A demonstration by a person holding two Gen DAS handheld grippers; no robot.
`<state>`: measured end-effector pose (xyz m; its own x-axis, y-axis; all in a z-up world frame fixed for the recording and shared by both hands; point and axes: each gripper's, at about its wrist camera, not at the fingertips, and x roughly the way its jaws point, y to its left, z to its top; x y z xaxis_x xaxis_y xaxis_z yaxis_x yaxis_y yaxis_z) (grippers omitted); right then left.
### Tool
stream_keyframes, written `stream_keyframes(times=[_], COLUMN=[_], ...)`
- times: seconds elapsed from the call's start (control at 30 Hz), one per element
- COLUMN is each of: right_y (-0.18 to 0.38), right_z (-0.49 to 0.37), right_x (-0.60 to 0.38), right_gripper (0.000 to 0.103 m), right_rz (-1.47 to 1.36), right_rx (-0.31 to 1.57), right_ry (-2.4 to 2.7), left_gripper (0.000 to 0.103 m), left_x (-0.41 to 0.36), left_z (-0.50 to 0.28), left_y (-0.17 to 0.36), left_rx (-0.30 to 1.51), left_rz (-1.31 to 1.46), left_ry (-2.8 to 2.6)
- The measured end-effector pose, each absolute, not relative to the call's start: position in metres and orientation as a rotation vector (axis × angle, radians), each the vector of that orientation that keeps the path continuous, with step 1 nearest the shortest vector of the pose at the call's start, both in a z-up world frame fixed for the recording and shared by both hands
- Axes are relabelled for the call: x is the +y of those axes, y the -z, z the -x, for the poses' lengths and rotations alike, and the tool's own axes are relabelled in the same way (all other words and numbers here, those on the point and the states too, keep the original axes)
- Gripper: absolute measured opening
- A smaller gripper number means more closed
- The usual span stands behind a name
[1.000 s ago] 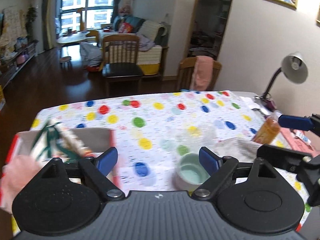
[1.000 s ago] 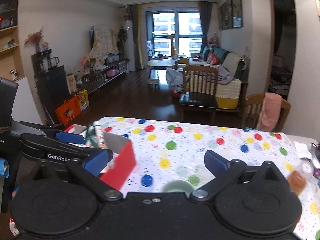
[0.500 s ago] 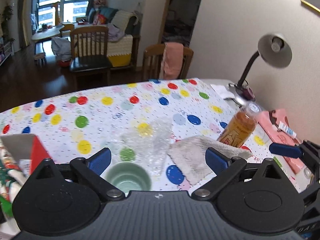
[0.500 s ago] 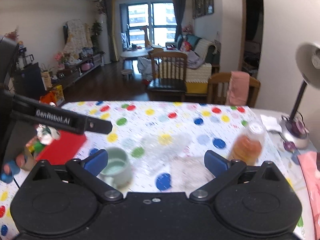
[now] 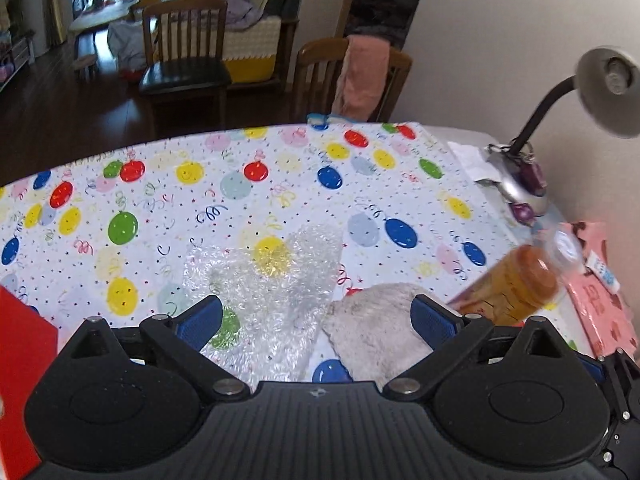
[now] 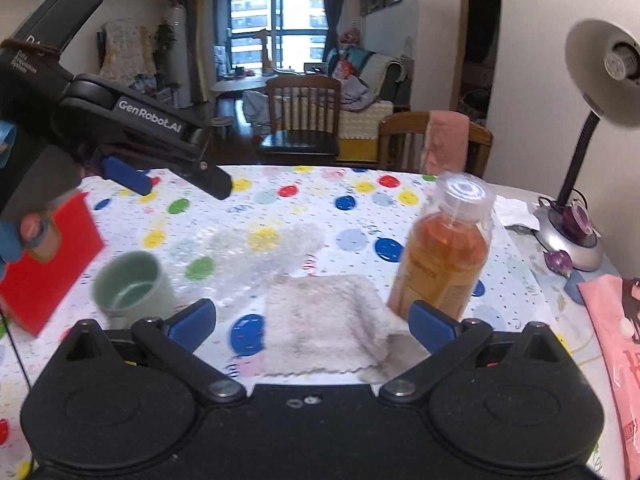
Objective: Organize soft objects
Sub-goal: 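Withdraw both tools from the box toward the bubble wrap and towel, then grasp the bubble-wrap bag with the left tool while the right tool grasps the white towel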
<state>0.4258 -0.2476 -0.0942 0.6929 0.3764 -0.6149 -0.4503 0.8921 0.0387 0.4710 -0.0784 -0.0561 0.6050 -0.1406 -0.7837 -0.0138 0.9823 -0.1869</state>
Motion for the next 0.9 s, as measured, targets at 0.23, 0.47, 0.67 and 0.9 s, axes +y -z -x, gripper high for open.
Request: stream_keyframes(times=[0.23, 0.47, 0.67, 0.9], right_y=[0.123, 0.149, 0.164, 0.177], right_z=[-0.466, -0.484, -0.484, -0.491], right_x=[-0.264, -0.251, -0.227, -0.197], right_gripper=[0.103, 0.103, 0.102, 0.102], right_rz=[0.059, 0.015, 0.034, 0.104], right_rx=[0.726, 0.810, 0.830, 0.831], right_ry=[-0.388, -0.427, -0.470, -0.499], left_gripper=[0.101, 0.101, 0.101, 0.101], left_x=[-0.083, -0.092, -0.094, -0.101], left_z=[-0.515, -0.552, -0.575, -0.594], left_y=[0.082, 0.108, 0.131, 0.156], left_rx=[1.018, 1.064, 1.106, 1.153], left_rz=[0.197, 0.148, 0.132, 0.121], left_ry=[0.042, -0.017, -0.058, -0.090])
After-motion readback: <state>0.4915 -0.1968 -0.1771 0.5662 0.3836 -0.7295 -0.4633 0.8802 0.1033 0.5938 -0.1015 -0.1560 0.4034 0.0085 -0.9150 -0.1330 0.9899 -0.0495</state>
